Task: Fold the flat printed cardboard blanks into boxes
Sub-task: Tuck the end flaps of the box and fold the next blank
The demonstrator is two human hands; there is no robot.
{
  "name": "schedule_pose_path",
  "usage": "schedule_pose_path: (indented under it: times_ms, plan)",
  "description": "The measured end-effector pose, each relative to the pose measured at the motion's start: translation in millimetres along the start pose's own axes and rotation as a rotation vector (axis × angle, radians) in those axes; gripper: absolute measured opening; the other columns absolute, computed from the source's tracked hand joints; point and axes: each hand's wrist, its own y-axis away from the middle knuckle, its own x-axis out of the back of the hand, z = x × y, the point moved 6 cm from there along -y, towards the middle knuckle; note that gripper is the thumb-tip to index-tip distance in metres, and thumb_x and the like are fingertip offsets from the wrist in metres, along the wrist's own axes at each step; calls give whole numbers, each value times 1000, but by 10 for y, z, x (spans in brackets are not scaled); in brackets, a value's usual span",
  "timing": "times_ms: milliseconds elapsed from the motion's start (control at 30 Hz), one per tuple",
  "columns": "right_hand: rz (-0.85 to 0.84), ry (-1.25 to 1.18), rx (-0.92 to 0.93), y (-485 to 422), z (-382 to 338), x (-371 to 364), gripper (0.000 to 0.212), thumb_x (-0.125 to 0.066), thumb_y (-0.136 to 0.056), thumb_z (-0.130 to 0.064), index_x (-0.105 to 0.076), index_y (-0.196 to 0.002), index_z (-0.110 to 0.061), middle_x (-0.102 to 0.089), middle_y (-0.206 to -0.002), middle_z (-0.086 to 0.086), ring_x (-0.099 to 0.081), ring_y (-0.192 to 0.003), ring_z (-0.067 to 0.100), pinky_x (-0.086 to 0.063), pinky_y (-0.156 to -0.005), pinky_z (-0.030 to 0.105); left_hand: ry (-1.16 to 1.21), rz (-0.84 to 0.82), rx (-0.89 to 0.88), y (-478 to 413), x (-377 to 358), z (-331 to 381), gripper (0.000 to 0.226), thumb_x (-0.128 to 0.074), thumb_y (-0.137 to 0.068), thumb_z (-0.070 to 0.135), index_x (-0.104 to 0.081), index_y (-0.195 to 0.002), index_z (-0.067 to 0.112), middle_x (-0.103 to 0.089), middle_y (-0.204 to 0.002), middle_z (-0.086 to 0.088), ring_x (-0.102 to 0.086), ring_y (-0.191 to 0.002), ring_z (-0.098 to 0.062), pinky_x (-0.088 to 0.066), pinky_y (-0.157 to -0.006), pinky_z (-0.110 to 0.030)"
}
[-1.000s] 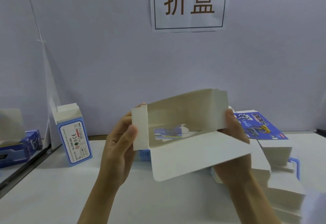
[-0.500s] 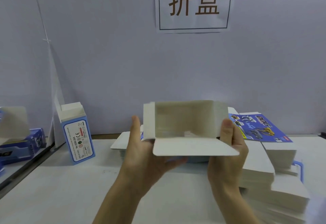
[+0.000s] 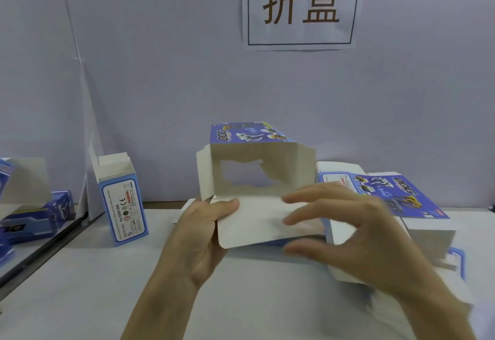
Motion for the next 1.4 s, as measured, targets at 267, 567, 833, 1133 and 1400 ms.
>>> schedule_pose_path:
  times_ms: [267,567,833,1133,1400]
  plan:
    - [-142,-126,-157,-13,118,-266,16,-74,-77,-41,-77,-86,-28,-72,-92,-19,-66,-93,1,-48,-83,19,-104,-68,-73,-24,10,14,31,-49,-82,-12,-66,-104,2,-73,-98,-16,-72,-82,-25,-59,-63,-29]
    - [-176,-285,-292,-10,210,-403,6,-72,-84,-23,-75,-79,-22,-66,-96,-16,-62,-99,4,-42,-83,11,-88,-74,-116,-19,-25,22,39,-48,-86,-10,-62,-116,10,-73,-98,-12,-72,-77,-22,-56,-55,-27]
    - [156,-587,-365,-24,389,-715,12,-60,-91,-18,-70,-88,-12,-72,-101,-5,-64,-99,6,-44,-87,18,-49,-143,-265,8,104,279,65,-75,-71,24,-55,-133,16,-67,-121,-7,-67,-105,-22,-57,-81,-37]
    - [287,-834,-373,-12,643,-214,9,-64,-81,-29,-67,-75,-22,-67,-70,-5,-62,-64,6,-49,-58,14,-1382,-80,32,30,1036,416,120,-89,-46,49,-11,-137,61,-21,-146,27,-32,-128,5,-37,-107,-26]
    - [526,-598,-548,-481,906,-312,14,-57,-96,-15,-60,-83,-17,-68,-64,-12,-62,-56,1,-48,-49,15,-971,-246,376,79,1090,181,101,-94,-47,42,-31,-125,50,-49,-116,21,-64,-92,6,-54,-66,-15]
